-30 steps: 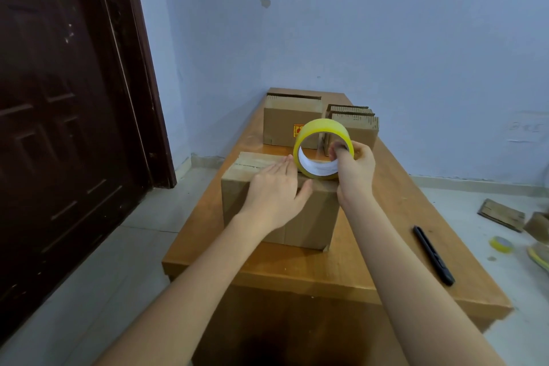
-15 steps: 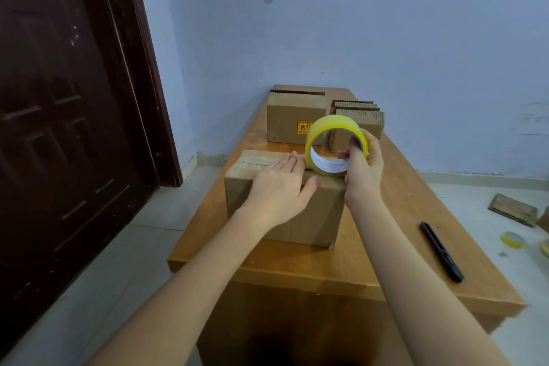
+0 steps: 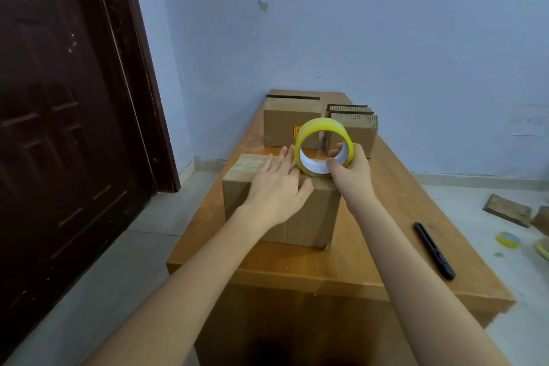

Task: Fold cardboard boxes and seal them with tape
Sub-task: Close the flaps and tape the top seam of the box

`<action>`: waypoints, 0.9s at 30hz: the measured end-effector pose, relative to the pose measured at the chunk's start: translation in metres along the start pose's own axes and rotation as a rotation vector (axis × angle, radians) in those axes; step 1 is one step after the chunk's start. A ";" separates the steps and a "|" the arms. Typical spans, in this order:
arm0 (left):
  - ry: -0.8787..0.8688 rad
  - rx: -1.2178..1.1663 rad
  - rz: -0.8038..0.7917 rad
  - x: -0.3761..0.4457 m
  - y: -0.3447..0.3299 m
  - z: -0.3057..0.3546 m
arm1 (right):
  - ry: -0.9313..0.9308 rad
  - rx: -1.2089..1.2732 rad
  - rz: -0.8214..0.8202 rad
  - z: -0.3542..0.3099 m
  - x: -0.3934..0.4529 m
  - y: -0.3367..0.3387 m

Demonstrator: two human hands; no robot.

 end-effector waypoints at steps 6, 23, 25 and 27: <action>0.036 -0.145 -0.014 0.007 0.006 0.019 | -0.066 0.258 0.134 0.017 0.001 0.012; -0.014 -0.051 0.004 0.007 -0.005 0.017 | -0.384 0.537 0.161 0.035 0.009 0.015; -0.009 -0.042 0.002 0.008 -0.006 0.017 | -0.303 0.350 0.096 0.027 0.009 0.014; -0.004 -0.039 -0.002 0.008 -0.006 0.016 | -0.246 0.151 -0.006 0.022 0.006 0.009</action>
Point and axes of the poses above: each hand's wrist, its own x-axis towards the middle knuckle, its own y-axis out of the back of the hand, z = x × y, the point moved 10 cm from there along x, towards the middle knuckle, and after that the axes turned 6 degrees about -y, right-handed, at the moved point
